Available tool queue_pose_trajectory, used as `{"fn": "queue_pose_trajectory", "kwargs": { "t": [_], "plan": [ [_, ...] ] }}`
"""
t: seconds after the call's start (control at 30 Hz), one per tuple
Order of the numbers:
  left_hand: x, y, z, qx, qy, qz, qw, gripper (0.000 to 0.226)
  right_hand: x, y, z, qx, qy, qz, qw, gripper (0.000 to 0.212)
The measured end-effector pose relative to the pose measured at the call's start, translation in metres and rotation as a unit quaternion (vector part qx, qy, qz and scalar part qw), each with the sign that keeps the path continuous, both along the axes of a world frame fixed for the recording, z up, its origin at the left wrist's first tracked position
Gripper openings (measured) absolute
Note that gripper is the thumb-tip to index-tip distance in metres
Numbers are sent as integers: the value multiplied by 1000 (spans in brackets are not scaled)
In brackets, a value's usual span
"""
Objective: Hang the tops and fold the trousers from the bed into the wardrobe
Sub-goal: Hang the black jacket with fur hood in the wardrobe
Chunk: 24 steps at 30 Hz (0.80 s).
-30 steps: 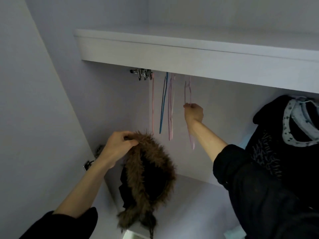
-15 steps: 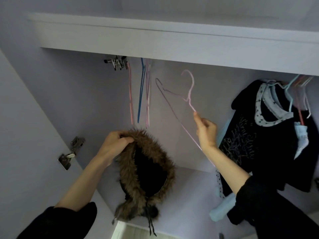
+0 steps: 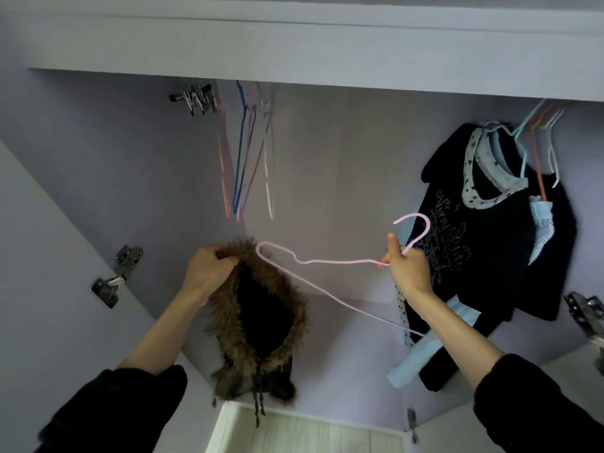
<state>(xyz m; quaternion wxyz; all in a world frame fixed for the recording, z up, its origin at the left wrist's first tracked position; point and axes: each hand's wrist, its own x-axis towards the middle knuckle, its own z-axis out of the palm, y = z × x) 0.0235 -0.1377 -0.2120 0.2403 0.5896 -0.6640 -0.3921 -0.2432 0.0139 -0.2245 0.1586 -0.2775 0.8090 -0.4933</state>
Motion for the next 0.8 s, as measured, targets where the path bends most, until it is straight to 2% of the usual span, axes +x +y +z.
{"fn": "queue_pose_trajectory", "kwargs": {
  "t": [0.17, 0.3, 0.4, 0.43, 0.5, 0.53, 0.6, 0.67, 0.73, 0.8],
  "plan": [
    [-13, 12, 8, -64, -67, -52, 994, 21, 11, 8, 0, 84, 112, 45, 989, 55],
    [-31, 31, 23, -132, -87, -130, 979, 18, 37, -2, 6, 90, 164, 90, 978, 56],
    [-45, 48, 35, -183, -68, -161, 967, 15, 61, -13, 4, 72, 202, 114, 970, 67],
    [-49, 54, 39, -196, -57, -173, 964, 14, 69, -16, 4, 55, 205, 124, 969, 60],
    [-55, 62, 42, -223, -44, -201, 953, 14, 85, -20, 7, 8, 163, 145, 976, 43],
    [-56, 63, 43, -236, -47, -212, 947, 16, 90, -22, 9, -14, 128, 149, 980, 41],
    [-55, 63, 44, -265, -76, -240, 931, 20, 91, -21, 19, -57, 62, 133, 988, 45],
    [-53, 61, 43, -298, -134, -290, 900, 24, 88, -18, 30, -94, 13, 120, 988, 43],
    [-54, 61, 42, -328, -188, -320, 868, 27, 86, -16, 38, -112, 9, 127, 985, 42],
    [-57, 61, 41, -331, -190, -323, 866, 24, 84, -12, 42, -121, -5, 153, 981, 42]
  ]
}}
